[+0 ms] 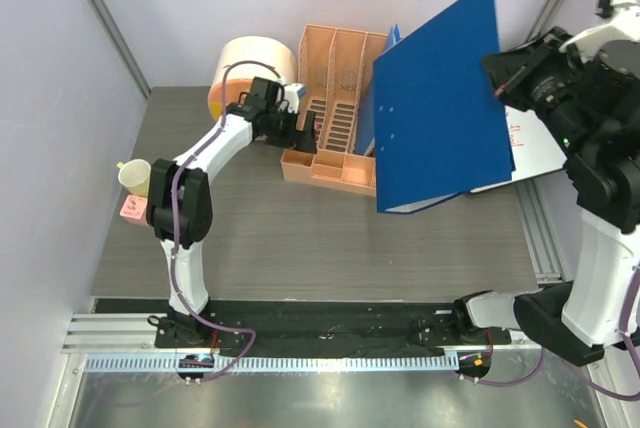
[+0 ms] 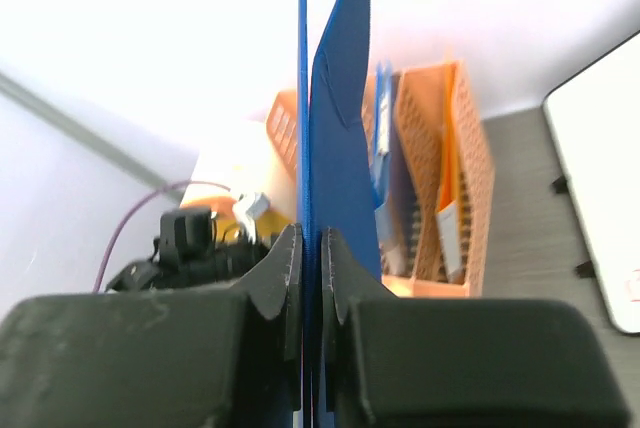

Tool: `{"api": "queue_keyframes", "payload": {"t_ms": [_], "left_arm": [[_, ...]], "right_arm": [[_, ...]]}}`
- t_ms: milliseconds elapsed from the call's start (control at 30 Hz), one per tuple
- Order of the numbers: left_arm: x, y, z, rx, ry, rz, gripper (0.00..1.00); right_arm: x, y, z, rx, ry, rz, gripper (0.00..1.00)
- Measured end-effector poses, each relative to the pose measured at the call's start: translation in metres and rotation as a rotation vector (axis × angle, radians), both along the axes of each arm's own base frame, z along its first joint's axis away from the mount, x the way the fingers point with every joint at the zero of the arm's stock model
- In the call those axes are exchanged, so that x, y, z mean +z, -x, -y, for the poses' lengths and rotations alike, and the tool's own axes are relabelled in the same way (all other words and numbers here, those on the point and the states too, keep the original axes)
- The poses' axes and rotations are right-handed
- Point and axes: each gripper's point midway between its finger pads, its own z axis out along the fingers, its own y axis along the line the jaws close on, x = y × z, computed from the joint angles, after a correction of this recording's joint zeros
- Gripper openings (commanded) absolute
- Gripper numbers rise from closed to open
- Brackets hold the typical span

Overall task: Organize the desk
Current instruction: Move the storage box to the center of the board.

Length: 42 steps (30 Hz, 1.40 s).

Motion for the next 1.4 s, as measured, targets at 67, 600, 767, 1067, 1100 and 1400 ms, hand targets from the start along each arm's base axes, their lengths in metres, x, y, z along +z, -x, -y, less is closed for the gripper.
{"api": "queue_keyframes", "payload": {"t_ms": [67, 600, 767, 1067, 1100, 1400], "left_arm": [[-0.003, 0.004, 0.009, -0.029, -0.018, 0.009, 0.94], [-0.054, 0.045, 0.047, -0.166, -0.074, -0.049, 0.93], [-0.067, 0.078, 0.061, -0.249, -0.087, -0.073, 0.93], [-0.062, 0.167, 0.081, -0.444, -0.076, -0.134, 0.92], [-0.06, 0.174, 0.081, -0.458, -0.072, -0.138, 0.92], [-0.026, 0.212, 0.057, -0.536, -0.064, -0.149, 0.91]], "right_arm": [[0.014, 0.011, 0.013, -0.051, 0.005, 0.05, 0.01], [0.011, 0.034, 0.055, -0.219, 0.1, 0.059, 0.01], [0.011, 0.034, 0.056, -0.226, 0.105, 0.059, 0.01], [0.011, 0.034, 0.055, -0.217, 0.109, 0.061, 0.01], [0.011, 0.034, 0.053, -0.204, 0.11, 0.06, 0.01], [0.003, 0.033, 0.019, -0.023, 0.095, 0.015, 0.01]]}}
